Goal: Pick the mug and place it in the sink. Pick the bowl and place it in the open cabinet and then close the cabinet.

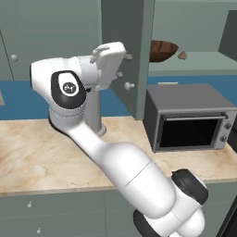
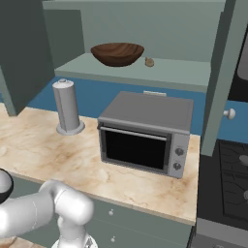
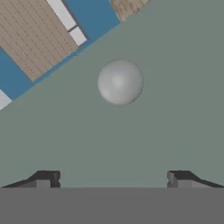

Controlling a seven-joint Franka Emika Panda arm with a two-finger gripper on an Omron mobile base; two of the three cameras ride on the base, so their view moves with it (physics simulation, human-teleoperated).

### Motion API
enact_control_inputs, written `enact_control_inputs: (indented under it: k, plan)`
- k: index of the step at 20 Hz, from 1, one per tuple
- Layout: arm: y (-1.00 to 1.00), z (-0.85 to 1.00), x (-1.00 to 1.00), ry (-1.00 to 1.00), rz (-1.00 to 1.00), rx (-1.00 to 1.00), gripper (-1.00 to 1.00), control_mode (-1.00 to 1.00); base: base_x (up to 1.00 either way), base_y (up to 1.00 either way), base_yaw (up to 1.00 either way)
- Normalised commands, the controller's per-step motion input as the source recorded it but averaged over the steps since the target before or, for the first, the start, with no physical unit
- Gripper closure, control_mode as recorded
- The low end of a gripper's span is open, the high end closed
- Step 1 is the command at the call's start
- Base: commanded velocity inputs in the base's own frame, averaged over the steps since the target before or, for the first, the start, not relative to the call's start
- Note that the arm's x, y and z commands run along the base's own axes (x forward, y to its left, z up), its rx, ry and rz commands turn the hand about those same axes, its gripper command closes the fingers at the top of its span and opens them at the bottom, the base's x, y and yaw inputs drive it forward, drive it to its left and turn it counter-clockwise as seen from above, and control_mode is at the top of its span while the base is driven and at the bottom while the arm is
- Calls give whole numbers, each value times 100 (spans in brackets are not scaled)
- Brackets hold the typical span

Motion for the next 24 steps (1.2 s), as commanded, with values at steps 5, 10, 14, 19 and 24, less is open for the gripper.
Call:
enact_control_inputs:
  k: [5,10,14,19,24]
  plan:
    - [-100,0,-4,-9,19,11,-100,-100,0,0,0]
    - [-100,-2,7,-8,38,5,-100,-100,0,0,0]
    - [-100,-18,35,0,50,0,-100,-100,0,0,0]
    - [-98,-43,73,0,48,2,-100,-100,0,0,0]
    - [-80,-12,81,3,35,2,-100,-100,0,0,0]
